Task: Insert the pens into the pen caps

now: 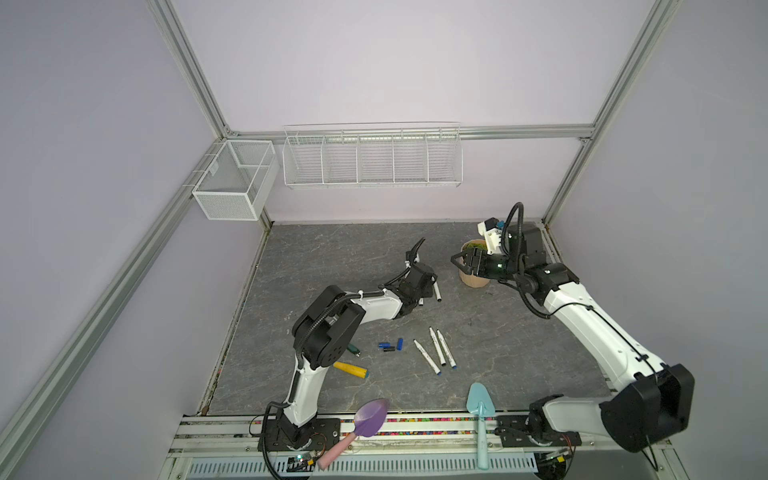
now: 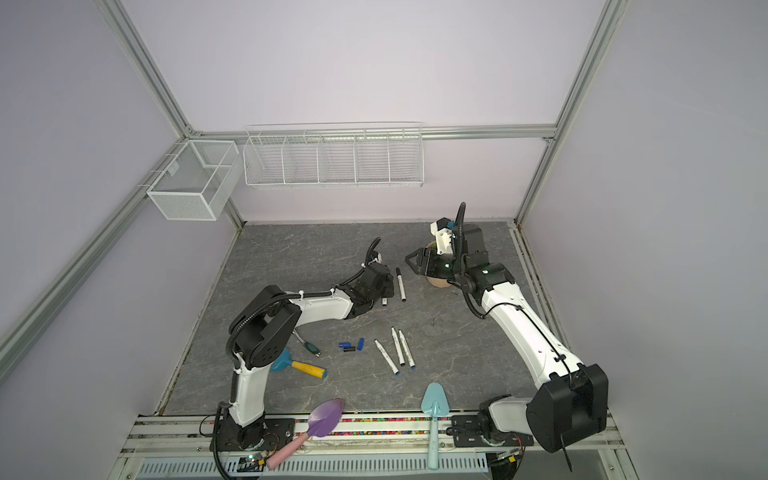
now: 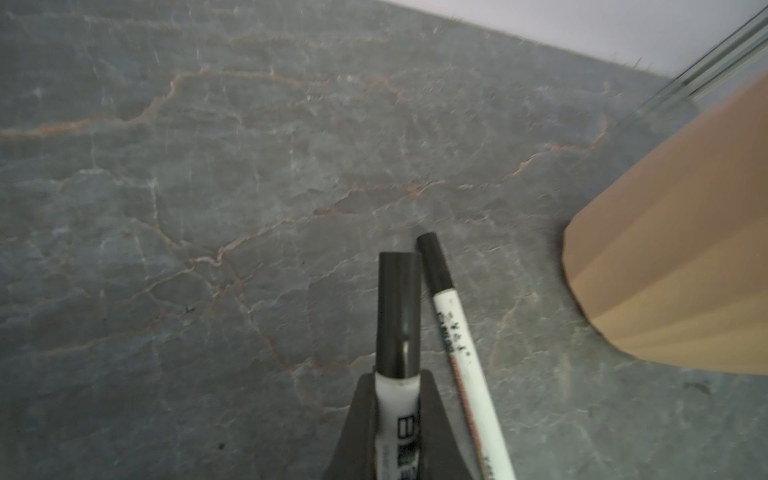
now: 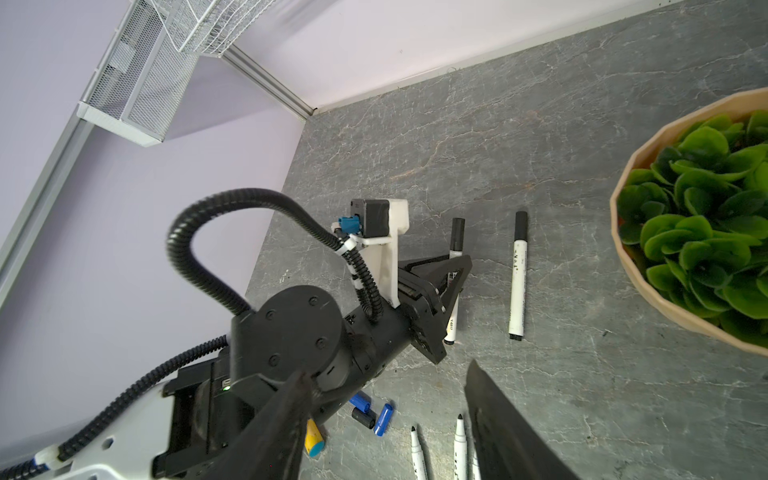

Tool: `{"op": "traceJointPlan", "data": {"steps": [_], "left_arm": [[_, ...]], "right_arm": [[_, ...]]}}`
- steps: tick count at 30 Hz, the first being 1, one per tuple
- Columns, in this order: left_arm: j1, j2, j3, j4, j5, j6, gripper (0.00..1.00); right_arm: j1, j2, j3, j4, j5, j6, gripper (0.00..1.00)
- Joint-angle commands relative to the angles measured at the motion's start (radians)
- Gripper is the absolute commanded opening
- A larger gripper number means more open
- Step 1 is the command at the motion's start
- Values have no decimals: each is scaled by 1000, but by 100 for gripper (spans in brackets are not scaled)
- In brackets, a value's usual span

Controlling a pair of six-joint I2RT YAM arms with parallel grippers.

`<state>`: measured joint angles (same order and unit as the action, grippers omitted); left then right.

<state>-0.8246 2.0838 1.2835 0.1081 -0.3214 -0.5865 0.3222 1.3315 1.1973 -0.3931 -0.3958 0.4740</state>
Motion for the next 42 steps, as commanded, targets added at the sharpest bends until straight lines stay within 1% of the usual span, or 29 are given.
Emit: {"op": "traceJointPlan", "data": {"steps": [1,3,4,5,8,10,13,15,16,18,20,21,27,31,33,36,38,41,42], "left_arm": [[8,29,48,-79,-8,-55,4],[12,43,61,-98,1,-63,8],[13,49,71,-111,6,-66,16],[15,54,79,-125,11,-72,22],[22,62,91,-149,35,-77,32],[26,62,99,-160,54,-77,35],[35,61,102,-162,90,-78,38],[45,55,103,-146,143,-79,42],[53,55,102,-126,184,-71,44],[74,55,97,-83,283,-58,51],[94,60,101,-76,346,-60,54],[104,63,106,-82,367,-59,54],[119,55,107,-105,390,-22,56],[125,59,115,-120,433,-7,54],[134,65,122,-124,478,-6,51],[152,74,125,-129,536,-21,45],[161,78,136,-158,539,-18,36],[165,79,160,-222,505,12,29],[165,79,171,-248,496,29,28]], "right_arm": [[-10,-33,-19,-24,7,-29,62],[-15,-35,-21,-27,8,-31,62],[-16,-35,-22,-27,6,-32,62],[-17,-36,-22,-27,5,-31,62],[-20,-34,-22,-27,0,-34,62],[-22,-31,-22,-27,-1,-34,62],[-24,-28,-21,-27,-10,-33,61],[-25,-27,-19,-28,-16,-34,61],[-25,-27,-19,-29,-18,-34,61],[-25,-23,-15,-36,-22,-37,61],[-25,-19,-12,-40,-29,-36,61],[-25,-17,-11,-41,-37,-37,61],[-25,-6,-7,-53,-59,-38,61],[-25,-5,-4,-59,-62,-41,61],[-25,-5,-4,-61,-65,-40,60],[-25,-2,-2,-67,-69,-39,60],[-24,-2,-2,-68,-72,-40,60],[-24,-2,-1,-71,-72,-40,60],[-23,0,-1,-71,-71,-40,60]]}}
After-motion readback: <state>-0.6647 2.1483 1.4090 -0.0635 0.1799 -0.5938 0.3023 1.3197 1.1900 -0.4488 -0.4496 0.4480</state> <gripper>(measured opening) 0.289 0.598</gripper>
